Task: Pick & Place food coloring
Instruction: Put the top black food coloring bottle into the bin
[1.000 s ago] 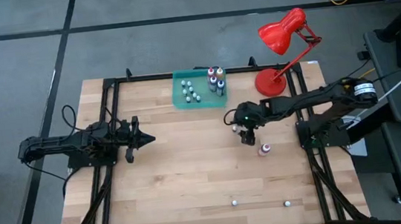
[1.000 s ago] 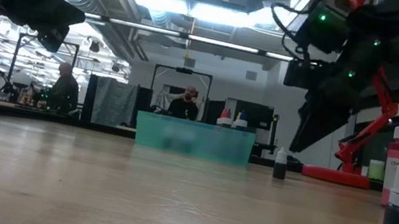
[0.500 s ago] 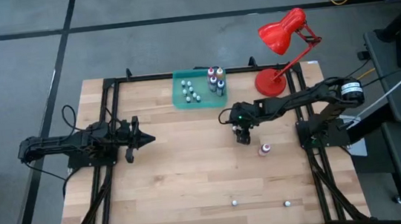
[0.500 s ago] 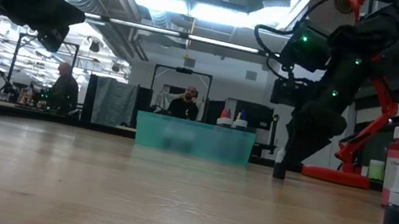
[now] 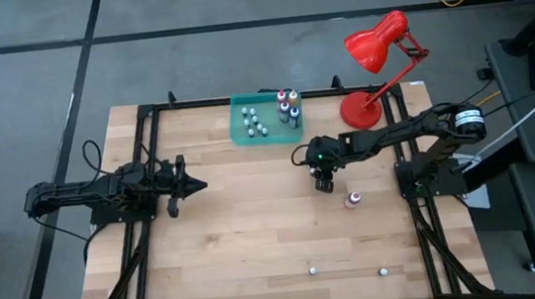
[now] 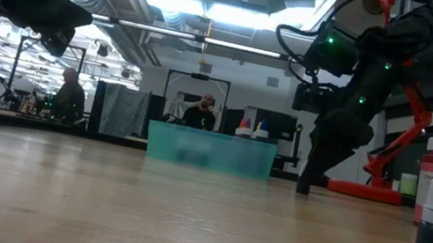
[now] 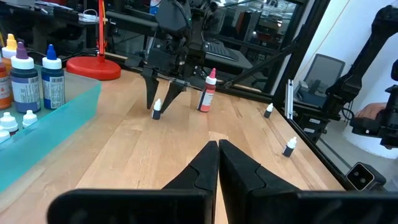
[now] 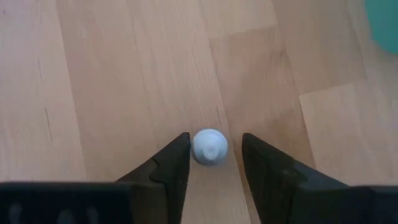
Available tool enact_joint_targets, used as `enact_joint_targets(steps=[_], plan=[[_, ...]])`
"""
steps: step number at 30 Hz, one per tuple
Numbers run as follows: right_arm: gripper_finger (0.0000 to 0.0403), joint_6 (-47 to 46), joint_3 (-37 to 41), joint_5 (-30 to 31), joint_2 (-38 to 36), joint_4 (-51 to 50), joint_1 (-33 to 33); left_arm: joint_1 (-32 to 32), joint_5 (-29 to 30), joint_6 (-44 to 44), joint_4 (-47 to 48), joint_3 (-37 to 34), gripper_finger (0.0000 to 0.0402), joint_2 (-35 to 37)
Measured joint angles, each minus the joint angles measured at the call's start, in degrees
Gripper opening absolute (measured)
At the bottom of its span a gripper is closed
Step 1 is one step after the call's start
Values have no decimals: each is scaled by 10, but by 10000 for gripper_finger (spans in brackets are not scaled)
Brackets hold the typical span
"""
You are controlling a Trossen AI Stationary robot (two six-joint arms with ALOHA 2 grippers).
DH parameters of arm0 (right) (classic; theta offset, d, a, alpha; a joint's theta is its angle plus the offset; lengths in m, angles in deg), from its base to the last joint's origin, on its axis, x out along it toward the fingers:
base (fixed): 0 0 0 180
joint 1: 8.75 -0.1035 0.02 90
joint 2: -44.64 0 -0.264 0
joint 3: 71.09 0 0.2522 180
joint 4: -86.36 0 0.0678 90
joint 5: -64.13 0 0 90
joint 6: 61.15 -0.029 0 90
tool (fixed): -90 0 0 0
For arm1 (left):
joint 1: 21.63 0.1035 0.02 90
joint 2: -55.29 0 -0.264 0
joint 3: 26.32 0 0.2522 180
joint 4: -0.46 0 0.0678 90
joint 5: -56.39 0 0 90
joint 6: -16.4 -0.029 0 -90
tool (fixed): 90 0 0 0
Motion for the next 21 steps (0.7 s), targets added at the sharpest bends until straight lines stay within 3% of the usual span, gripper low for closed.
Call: enact_joint_targets(steps=[14, 21], plan=[[82, -17, 0, -1, 0, 10, 0, 0, 0, 0, 0, 0, 8, 0], [92, -19, -25, -20, -1, 2, 0, 0, 0, 0, 0, 0, 9, 0]])
